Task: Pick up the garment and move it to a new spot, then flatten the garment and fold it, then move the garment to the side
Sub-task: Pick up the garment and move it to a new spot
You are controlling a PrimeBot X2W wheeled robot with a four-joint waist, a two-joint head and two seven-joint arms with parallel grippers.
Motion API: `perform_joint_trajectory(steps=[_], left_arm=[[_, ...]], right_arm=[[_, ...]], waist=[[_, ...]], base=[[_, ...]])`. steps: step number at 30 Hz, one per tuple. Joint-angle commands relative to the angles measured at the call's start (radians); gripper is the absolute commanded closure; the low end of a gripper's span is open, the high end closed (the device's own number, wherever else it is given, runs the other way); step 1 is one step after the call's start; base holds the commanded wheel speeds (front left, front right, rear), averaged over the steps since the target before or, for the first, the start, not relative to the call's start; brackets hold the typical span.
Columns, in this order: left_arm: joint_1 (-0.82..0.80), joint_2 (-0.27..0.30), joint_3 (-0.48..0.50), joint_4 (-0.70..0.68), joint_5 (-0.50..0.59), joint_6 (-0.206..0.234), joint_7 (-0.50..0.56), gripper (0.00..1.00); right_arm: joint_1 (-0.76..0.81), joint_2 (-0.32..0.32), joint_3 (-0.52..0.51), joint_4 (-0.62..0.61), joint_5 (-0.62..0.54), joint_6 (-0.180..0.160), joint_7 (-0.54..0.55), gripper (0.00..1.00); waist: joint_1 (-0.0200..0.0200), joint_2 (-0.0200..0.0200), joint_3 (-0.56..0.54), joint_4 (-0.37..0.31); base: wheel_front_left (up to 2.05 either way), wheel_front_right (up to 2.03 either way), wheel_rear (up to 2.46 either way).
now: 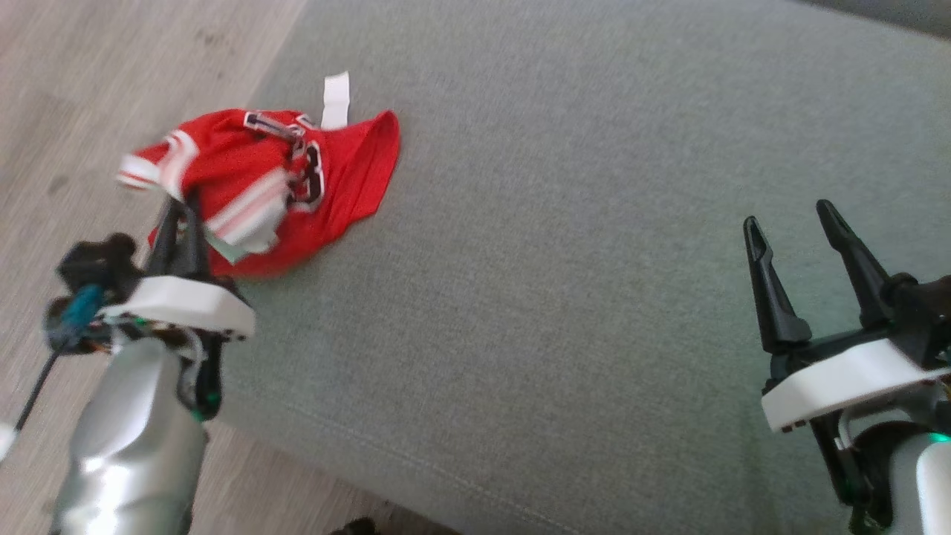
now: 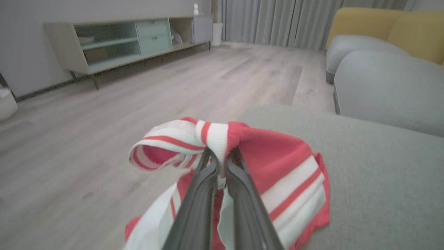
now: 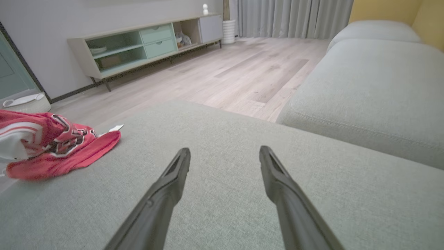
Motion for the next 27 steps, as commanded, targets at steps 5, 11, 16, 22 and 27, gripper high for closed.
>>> perform_joint_trajectory(steps=[5,11,16,22,27], left_arm=[[0.15,0.066,0.122,-0.254,0.091,0.035,-0.012,1.0],[0.278,0.075,0.145,-0.462,0.14,0.045,-0.012,1.0],[0.342,0.071,0.1,-0.587,0.153,0.042,0.041,1.0],[0.34,0.036,0.005,-0.629,0.161,0.003,0.102,1.0],[0.261,-0.016,-0.117,-0.609,0.182,-0.043,0.123,1.0]], right_arm=[[-0.021,0.022,0.029,0.005,0.023,-0.001,-0.056,0.0],[-0.003,0.037,0.046,0.039,0.046,-0.001,-0.103,0.0],[0.012,0.044,0.068,0.063,0.065,-0.001,-0.129,0.0],[0.021,0.048,0.083,0.084,0.085,-0.001,-0.147,0.0],[0.017,0.049,0.082,0.095,0.11,-0.001,-0.167,0.0]], waist=[[0.0,0.0,-0.11,-0.052],[0.0,0.0,-0.186,-0.128],[0.0,0.0,-0.214,-0.234],[0.0,0.0,-0.194,-0.409],[0.0,0.0,-0.146,-0.564]], base=[[0.0,0.0,0.0],[0.0,0.0,0.0],[0.0,0.0,0.0],[0.0,0.0,0.0],[0.0,0.0,0.0]])
